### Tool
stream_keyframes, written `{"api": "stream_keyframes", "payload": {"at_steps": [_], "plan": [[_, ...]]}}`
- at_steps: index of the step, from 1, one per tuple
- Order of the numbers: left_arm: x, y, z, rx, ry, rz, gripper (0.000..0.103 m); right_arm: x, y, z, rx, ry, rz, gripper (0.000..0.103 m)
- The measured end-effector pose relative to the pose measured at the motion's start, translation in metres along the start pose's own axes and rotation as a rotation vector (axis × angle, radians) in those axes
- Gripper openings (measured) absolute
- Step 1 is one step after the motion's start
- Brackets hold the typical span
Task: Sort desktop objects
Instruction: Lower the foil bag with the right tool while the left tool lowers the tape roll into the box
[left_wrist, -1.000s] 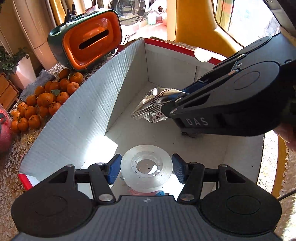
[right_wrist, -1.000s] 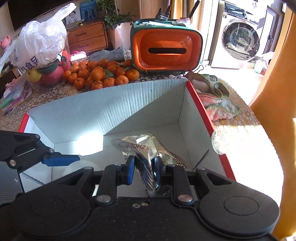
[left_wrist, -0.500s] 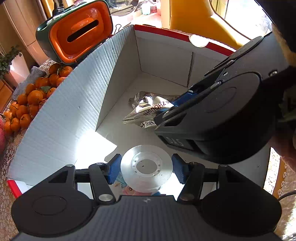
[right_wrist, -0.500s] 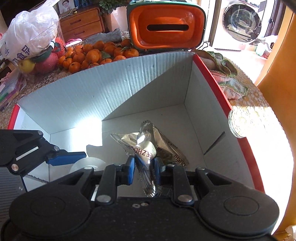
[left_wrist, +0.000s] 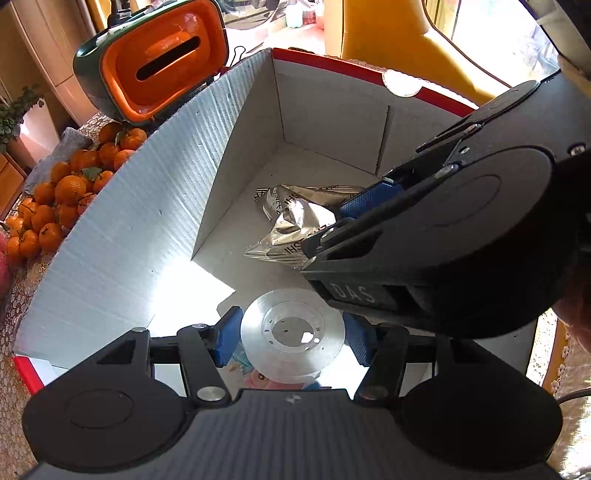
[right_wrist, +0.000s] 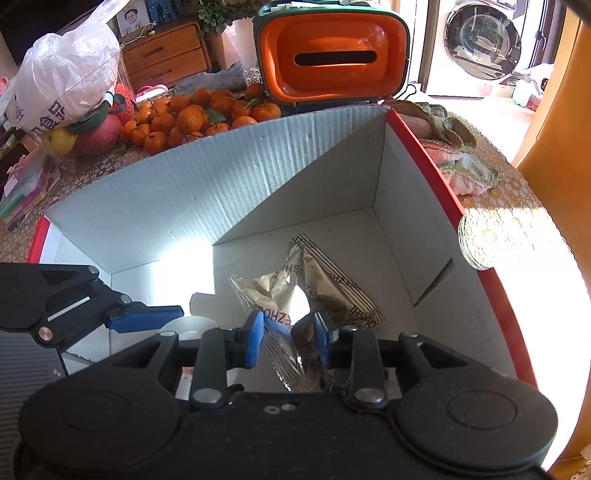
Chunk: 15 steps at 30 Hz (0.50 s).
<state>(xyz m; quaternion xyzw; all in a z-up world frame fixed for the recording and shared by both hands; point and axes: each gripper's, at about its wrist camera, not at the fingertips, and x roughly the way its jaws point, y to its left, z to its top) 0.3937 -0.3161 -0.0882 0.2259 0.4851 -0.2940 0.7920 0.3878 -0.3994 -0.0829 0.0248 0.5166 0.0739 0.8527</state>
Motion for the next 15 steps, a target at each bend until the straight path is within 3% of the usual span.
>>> {"api": "stream_keyframes", "payload": {"at_steps": [3, 5, 15], "plan": [[-0.005, 0.0, -0.002, -0.005, -0.012, 0.004, 0.062, -0.005, -0.003, 0.001, 0.019, -0.016, 0.009, 0.039], [-0.01, 0.001, -0.004, -0.018, -0.02, 0.001, 0.066, -0.008, -0.003, 0.0, 0.028, -0.023, 0.018, 0.039], [-0.042, -0.001, -0.017, -0.028, -0.059, -0.001, 0.066, -0.033, 0.004, -0.008, 0.032, -0.047, 0.011, 0.04]]}}
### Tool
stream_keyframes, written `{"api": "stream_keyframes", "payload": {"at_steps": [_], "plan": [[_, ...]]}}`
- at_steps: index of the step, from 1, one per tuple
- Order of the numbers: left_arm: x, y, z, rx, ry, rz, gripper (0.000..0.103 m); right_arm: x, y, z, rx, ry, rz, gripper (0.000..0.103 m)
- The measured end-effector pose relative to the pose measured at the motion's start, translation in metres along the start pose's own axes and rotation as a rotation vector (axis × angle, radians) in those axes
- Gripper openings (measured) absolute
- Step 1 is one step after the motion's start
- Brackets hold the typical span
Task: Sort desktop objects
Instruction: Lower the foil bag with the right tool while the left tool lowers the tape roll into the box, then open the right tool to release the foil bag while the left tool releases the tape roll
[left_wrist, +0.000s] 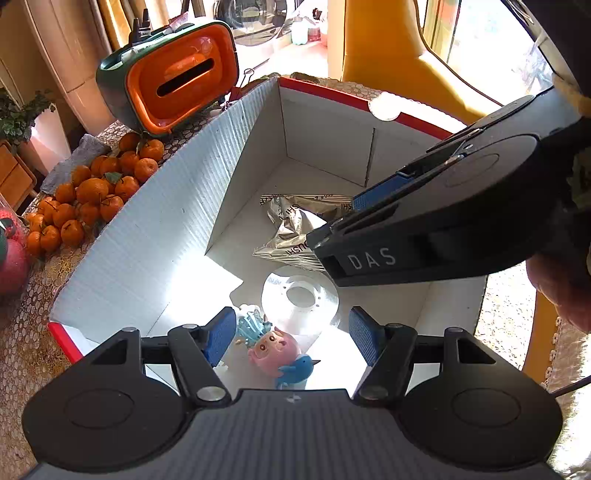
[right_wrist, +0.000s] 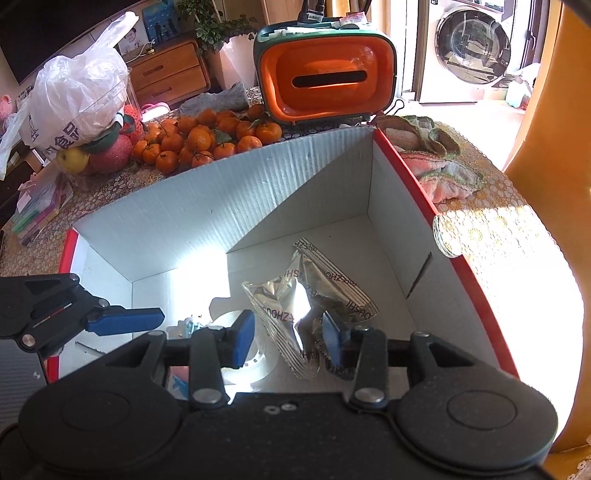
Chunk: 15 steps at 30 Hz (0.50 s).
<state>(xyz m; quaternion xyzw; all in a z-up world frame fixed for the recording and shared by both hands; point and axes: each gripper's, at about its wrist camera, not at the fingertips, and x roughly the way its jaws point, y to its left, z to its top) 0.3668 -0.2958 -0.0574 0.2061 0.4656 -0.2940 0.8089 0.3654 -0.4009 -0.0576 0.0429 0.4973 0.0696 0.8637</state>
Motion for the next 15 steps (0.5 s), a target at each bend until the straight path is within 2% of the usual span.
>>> {"api": "stream_keyframes", "payload": {"at_steps": [4, 9, 15], "plan": [[-0.019, -0.001, -0.003, -0.011, -0.026, -0.005, 0.066, -0.016, 0.006, -0.003, -0.002, -0.017, 0.005, 0.041], [-0.044, -0.002, -0.007, -0.021, -0.062, 0.007, 0.066, -0.04, 0.014, -0.007, -0.011, -0.049, -0.003, 0.047], [-0.079, -0.004, -0.018, -0.043, -0.111, 0.001, 0.066, -0.066, 0.024, -0.015, -0.021, -0.079, 0.0, 0.048]]}}
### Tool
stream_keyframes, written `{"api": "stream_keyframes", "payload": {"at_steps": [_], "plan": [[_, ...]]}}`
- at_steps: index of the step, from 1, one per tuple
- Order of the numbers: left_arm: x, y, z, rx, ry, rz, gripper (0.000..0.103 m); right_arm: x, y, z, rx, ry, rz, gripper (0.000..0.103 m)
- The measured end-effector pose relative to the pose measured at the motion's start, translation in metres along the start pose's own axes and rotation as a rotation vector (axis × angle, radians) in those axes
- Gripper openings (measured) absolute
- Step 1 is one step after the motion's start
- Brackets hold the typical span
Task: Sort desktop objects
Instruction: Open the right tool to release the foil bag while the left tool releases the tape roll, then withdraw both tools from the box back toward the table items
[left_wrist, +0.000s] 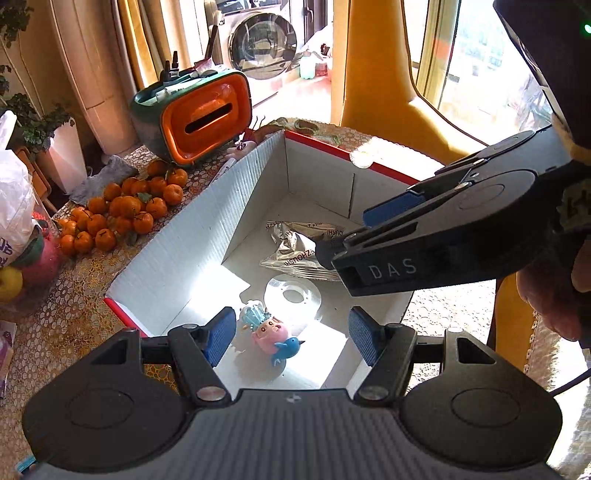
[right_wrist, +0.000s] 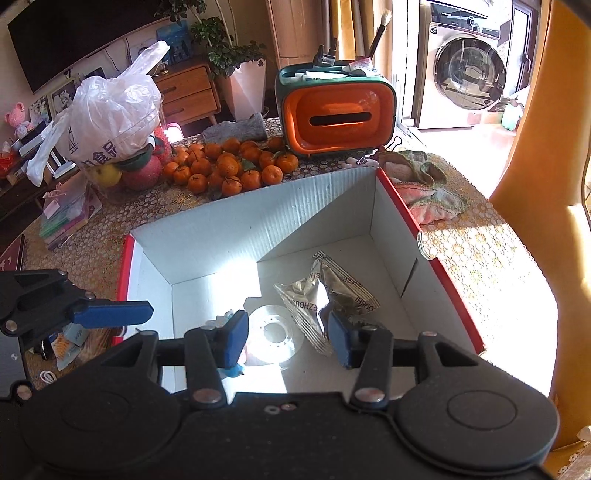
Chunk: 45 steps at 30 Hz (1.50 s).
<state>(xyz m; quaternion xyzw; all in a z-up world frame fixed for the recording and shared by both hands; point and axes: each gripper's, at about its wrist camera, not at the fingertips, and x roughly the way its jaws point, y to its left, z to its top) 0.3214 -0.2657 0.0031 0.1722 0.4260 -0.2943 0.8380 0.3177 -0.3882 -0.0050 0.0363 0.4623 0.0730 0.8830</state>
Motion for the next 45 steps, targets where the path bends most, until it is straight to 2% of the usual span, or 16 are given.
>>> {"api": "stream_keyframes", "payload": {"at_steps": [4, 6, 22, 24, 29, 32, 45], "plan": [[-0.023, -0.002, -0.007, -0.008, -0.029, -0.001, 0.066, -0.016, 0.008, -0.005, -0.005, -0.018, -0.002, 0.049], [-0.033, -0.003, -0.011, -0.012, -0.043, -0.005, 0.066, -0.023, 0.011, -0.008, -0.001, -0.025, -0.004, 0.055], [-0.093, -0.008, -0.051, -0.059, -0.106, -0.005, 0.067, -0.066, 0.038, -0.034, -0.023, -0.072, 0.02, 0.063], [-0.099, -0.007, -0.057, -0.072, -0.118, -0.008, 0.071, -0.071, 0.041, -0.037, -0.023, -0.078, 0.023, 0.064], [-0.115, -0.009, -0.072, -0.08, -0.15, -0.009, 0.072, -0.079, 0.051, -0.044, -0.029, -0.084, 0.04, 0.066], [-0.122, -0.01, -0.08, -0.092, -0.166, -0.005, 0.078, -0.083, 0.057, -0.049, -0.034, -0.088, 0.045, 0.068], [-0.147, -0.012, -0.117, -0.131, -0.211, 0.001, 0.08, -0.101, 0.077, -0.071, -0.026, -0.12, 0.087, 0.069]]}}
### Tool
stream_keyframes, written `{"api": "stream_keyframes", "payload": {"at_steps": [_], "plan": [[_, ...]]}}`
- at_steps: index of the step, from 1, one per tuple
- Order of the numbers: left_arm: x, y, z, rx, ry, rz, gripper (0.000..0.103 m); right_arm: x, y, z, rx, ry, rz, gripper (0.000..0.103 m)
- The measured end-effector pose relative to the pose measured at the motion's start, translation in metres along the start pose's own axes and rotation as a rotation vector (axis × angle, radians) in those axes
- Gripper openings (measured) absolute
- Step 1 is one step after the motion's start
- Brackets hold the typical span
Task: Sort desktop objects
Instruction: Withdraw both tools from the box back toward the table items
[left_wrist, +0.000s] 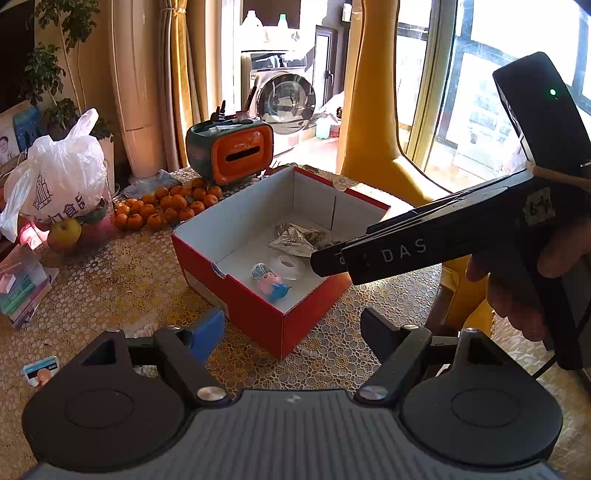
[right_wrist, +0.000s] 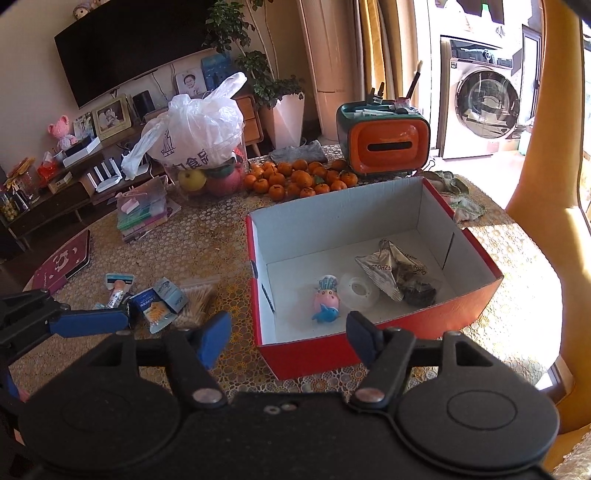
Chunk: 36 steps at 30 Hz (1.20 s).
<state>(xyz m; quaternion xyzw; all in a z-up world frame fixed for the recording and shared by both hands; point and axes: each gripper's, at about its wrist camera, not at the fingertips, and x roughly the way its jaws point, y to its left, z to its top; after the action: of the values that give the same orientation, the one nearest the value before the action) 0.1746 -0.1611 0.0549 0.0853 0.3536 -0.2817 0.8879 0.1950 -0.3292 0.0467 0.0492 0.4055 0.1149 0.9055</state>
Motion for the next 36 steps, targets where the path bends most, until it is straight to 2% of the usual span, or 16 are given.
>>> {"api": "stream_keyframes", "payload": {"at_steps": [8, 15, 28, 36], "plan": [[-0.017, 0.006, -0.023, -0.051, -0.037, 0.015, 0.085, -0.01, 0.018, -0.012, -0.018, -0.029, 0.009, 0.07], [-0.031, 0.018, -0.043, -0.113, -0.07, 0.037, 0.101, -0.012, 0.033, -0.023, -0.041, -0.044, 0.018, 0.07], [-0.055, 0.049, -0.094, -0.198, -0.124, 0.165, 0.102, -0.007, 0.075, -0.05, -0.127, -0.099, 0.046, 0.07], [-0.057, 0.058, -0.124, -0.191, -0.124, 0.231, 0.102, 0.015, 0.094, -0.061, -0.14, -0.065, 0.064, 0.07]]}}
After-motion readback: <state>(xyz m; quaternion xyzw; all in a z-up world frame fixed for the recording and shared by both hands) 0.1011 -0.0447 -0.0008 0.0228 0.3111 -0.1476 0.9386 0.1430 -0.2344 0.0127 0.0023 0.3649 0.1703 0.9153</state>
